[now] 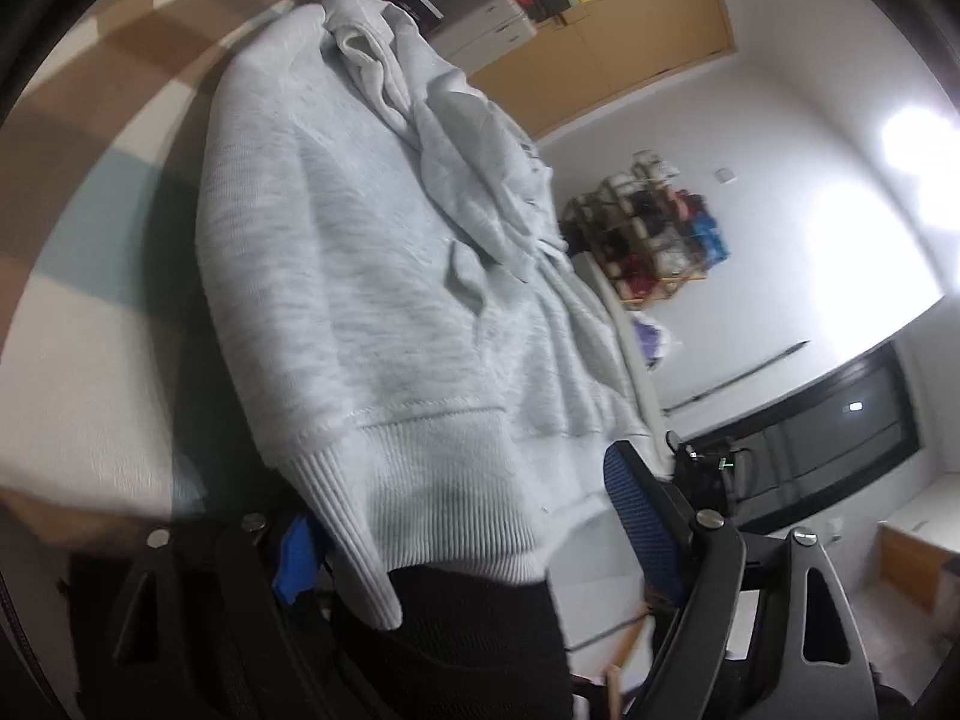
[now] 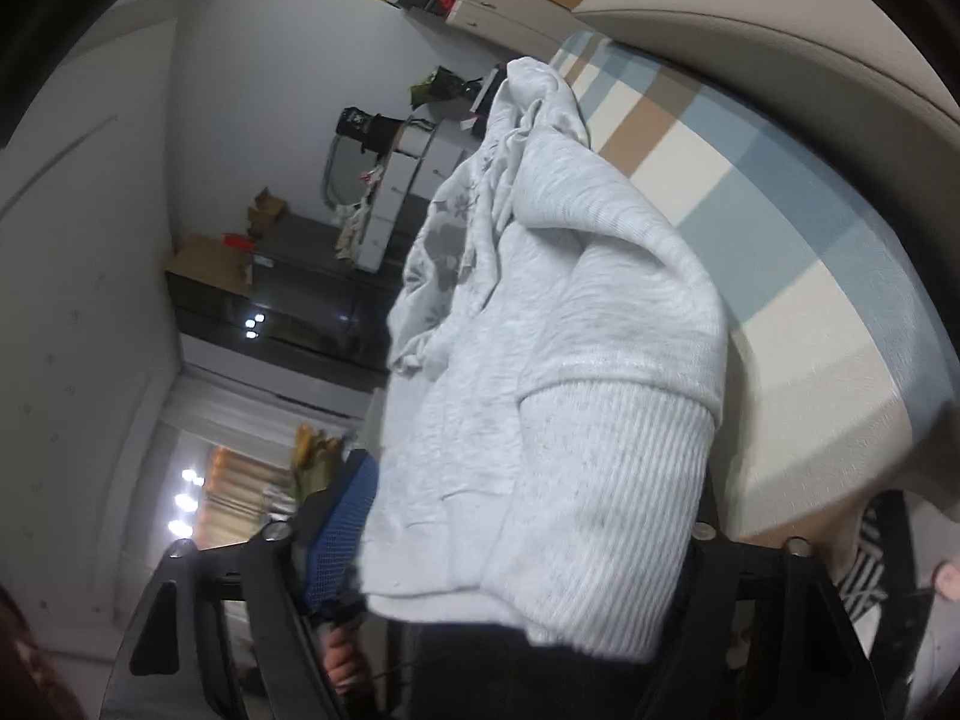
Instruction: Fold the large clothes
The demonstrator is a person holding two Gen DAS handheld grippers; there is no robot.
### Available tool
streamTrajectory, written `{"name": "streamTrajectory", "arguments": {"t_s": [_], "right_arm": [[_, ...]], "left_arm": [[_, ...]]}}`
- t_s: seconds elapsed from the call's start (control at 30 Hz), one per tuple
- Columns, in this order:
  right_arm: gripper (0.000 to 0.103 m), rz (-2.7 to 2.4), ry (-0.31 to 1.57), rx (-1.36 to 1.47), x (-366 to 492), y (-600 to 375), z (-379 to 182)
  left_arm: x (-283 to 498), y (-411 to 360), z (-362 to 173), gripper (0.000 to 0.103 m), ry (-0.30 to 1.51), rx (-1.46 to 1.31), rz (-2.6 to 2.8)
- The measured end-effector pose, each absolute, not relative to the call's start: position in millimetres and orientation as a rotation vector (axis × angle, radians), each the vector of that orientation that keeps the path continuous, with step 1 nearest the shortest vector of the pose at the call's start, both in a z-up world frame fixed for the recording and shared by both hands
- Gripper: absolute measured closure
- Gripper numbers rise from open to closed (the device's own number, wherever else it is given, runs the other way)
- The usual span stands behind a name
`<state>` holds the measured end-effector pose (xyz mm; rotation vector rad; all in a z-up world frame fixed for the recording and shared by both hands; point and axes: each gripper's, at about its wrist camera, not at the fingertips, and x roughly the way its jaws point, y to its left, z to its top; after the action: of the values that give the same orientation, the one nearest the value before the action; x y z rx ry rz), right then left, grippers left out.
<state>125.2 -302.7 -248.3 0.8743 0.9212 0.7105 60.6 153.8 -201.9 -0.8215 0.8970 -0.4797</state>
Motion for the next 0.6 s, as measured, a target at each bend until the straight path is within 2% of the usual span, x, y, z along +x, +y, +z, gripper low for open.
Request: {"name": "streamTrajectory", "arguments": {"t_s": [0.03,0.1,0.13,0.17,0.33,0.47,0.6], "right_arm": [[0.062,0.675,0.93,0.832,127,-299,-246],[0.09,0.596,0.932,0.741,129,-294,-242],[0.09,0.556,0.925,0.699,129,-293,-240],[0.091,0.504,0.916,0.64,126,-293,-236],[0.093,0.378,0.87,0.348,106,-282,-214],[0.093,0.308,0.857,0.138,89,-266,-206],[0.093,0.278,0.813,0.059,66,-255,-202]], "left_arm": [[63,154,-203,0.041,0.906,-0.819,-0.461],[67,157,-207,0.076,0.955,-0.81,-0.393],[68,160,-210,0.084,0.981,-0.806,-0.364],[67,164,-212,0.096,0.995,-0.798,-0.328],[54,178,-215,0.101,1.052,-0.716,-0.214],[45,169,-203,0.102,1.08,-0.55,-0.128],[37,159,-192,0.101,1.084,-0.357,-0.033]]}}
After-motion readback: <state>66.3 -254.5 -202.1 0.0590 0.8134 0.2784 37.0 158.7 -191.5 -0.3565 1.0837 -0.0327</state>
